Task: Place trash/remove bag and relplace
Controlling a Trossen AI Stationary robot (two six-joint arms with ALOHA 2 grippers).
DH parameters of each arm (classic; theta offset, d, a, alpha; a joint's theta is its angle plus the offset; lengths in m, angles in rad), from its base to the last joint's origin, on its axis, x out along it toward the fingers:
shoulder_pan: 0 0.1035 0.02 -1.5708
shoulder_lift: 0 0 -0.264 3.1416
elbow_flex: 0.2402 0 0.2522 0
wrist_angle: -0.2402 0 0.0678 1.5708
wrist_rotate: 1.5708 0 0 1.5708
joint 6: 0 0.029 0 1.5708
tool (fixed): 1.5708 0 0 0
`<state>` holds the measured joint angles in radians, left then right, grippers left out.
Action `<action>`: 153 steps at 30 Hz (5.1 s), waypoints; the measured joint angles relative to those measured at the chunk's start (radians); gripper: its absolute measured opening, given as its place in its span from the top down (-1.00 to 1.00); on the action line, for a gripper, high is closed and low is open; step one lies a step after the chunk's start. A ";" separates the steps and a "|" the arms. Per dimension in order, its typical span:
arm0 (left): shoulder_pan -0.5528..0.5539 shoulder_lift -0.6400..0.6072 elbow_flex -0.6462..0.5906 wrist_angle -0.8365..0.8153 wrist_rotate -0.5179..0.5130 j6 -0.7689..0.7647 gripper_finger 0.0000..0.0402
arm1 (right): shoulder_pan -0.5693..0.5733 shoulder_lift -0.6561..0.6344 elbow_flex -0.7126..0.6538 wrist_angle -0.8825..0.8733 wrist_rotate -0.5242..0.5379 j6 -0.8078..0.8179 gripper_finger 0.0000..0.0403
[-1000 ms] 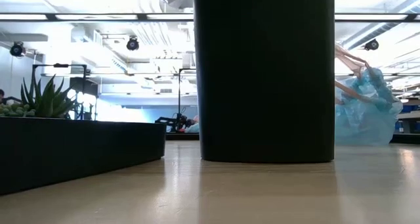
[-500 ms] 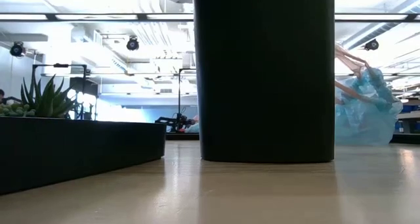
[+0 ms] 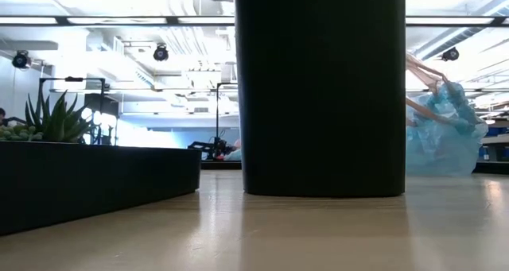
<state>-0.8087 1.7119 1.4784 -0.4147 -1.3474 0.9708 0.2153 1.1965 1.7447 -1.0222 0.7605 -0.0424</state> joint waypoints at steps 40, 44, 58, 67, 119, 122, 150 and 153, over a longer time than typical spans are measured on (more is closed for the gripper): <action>0.456 -0.534 -0.002 -0.139 1.557 -1.167 1.00 | -0.006 -0.041 0.043 0.010 0.025 -0.171 1.00; 0.457 -0.541 -0.002 -0.214 1.559 -1.157 1.00 | -0.006 -0.085 0.067 0.012 0.020 -0.124 1.00; 0.456 -0.542 -0.002 -0.227 1.494 -1.132 1.00 | -0.006 -0.076 0.076 -0.344 -0.310 0.268 0.84; 0.456 -0.518 -0.002 -0.234 1.460 -1.137 1.00 | -0.006 -0.061 0.234 -0.482 -0.157 0.281 0.05; 0.430 -0.454 0.107 0.034 1.277 -0.646 1.00 | -0.019 0.411 0.203 0.075 -0.697 -0.054 0.00; 0.430 -0.451 0.106 0.023 1.280 -0.669 1.00 | 0.004 0.389 0.248 -0.001 -0.676 -0.042 0.01; 0.380 -0.325 0.304 0.064 1.263 -0.429 1.00 | 0.086 0.403 0.247 0.073 -0.355 -0.144 -0.06; 0.380 -0.325 0.310 0.094 1.254 -0.400 1.00 | 0.085 0.358 0.246 0.064 -0.288 -0.149 -0.09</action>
<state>-0.4283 1.3872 1.7881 -0.3209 -0.0937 0.5705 0.3007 1.5542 1.9911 -0.9585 0.4729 -0.1909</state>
